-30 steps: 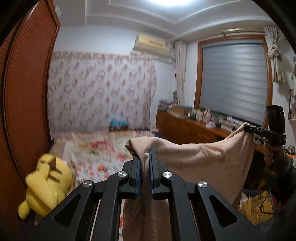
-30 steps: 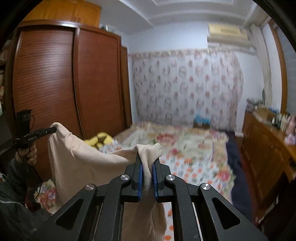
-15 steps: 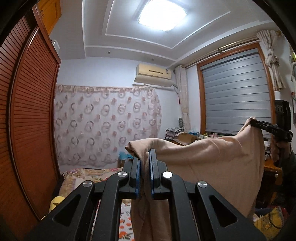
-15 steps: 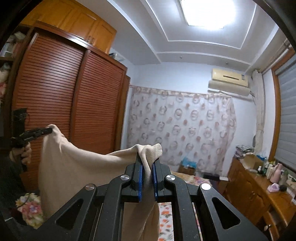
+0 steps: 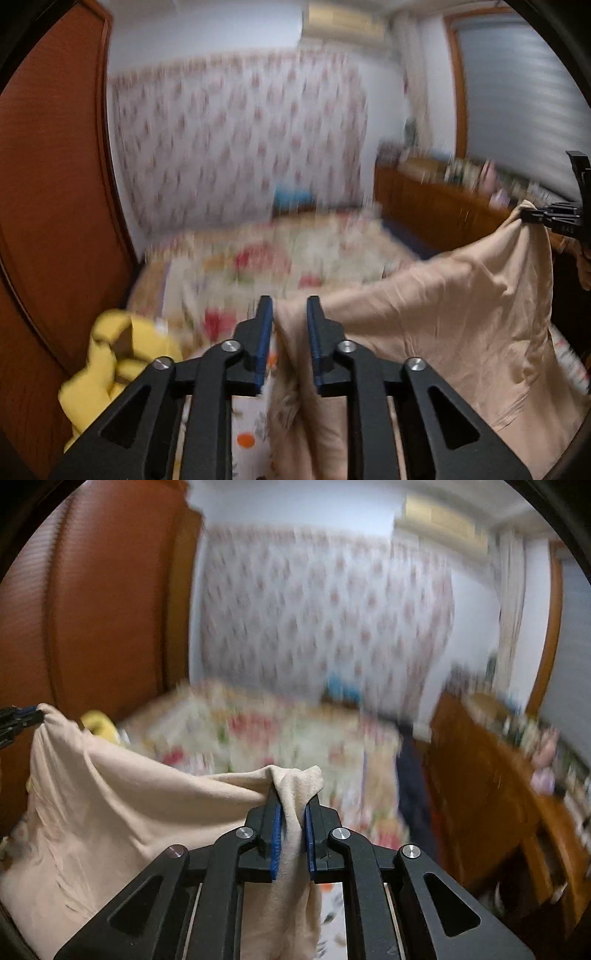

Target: Fold small clothes

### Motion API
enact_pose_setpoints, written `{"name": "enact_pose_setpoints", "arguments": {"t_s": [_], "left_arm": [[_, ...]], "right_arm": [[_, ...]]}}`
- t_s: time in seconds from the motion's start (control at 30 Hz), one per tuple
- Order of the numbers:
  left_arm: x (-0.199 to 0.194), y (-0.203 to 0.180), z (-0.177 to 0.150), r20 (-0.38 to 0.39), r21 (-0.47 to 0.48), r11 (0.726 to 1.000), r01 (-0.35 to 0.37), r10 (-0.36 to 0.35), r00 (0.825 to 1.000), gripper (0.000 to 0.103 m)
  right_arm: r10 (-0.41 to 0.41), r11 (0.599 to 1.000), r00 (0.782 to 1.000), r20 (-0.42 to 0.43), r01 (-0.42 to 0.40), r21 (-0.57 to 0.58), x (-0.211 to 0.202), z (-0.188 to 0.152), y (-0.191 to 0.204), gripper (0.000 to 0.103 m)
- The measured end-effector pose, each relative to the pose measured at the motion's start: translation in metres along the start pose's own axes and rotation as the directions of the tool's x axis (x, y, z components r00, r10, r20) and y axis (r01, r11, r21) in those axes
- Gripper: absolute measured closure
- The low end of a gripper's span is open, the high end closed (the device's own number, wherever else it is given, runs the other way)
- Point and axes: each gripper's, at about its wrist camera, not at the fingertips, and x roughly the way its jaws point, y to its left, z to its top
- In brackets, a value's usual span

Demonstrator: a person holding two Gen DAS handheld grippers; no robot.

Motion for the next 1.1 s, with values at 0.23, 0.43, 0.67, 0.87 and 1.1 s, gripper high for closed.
{"name": "enact_pose_setpoints", "arguments": {"t_s": [0.23, 0.43, 0.67, 0.87, 1.1], "left_arm": [[0.014, 0.009, -0.050, -0.135, -0.037, 0.999, 0.028, -0.033, 0.990, 0.027], [-0.014, -0.012, -0.060, -0.124, -0.033, 0.996, 0.078, -0.081, 0.989, 0.022], [-0.021, -0.031, -0.089, -0.192, -0.043, 0.991, 0.129, -0.135, 0.972, 0.022], [-0.010, -0.048, -0.122, -0.285, -0.028, 0.987, 0.160, -0.161, 0.945, 0.022], [0.001, -0.059, -0.140, -0.367, -0.012, 0.986, 0.165, -0.158, 0.917, 0.022]], "right_arm": [[0.003, 0.996, 0.984, -0.178, 0.013, 0.092, 0.061, -0.039, 0.008, 0.056], [0.051, 0.989, 0.989, -0.141, -0.031, 0.143, 0.026, -0.054, -0.022, 0.043], [0.153, 0.966, 0.977, -0.147, -0.116, 0.233, -0.005, -0.121, -0.040, 0.043], [0.223, 0.949, 0.958, -0.179, -0.171, 0.265, -0.011, -0.150, -0.036, 0.043], [0.229, 0.949, 0.944, -0.236, -0.163, 0.269, 0.004, -0.152, -0.048, 0.048]]}}
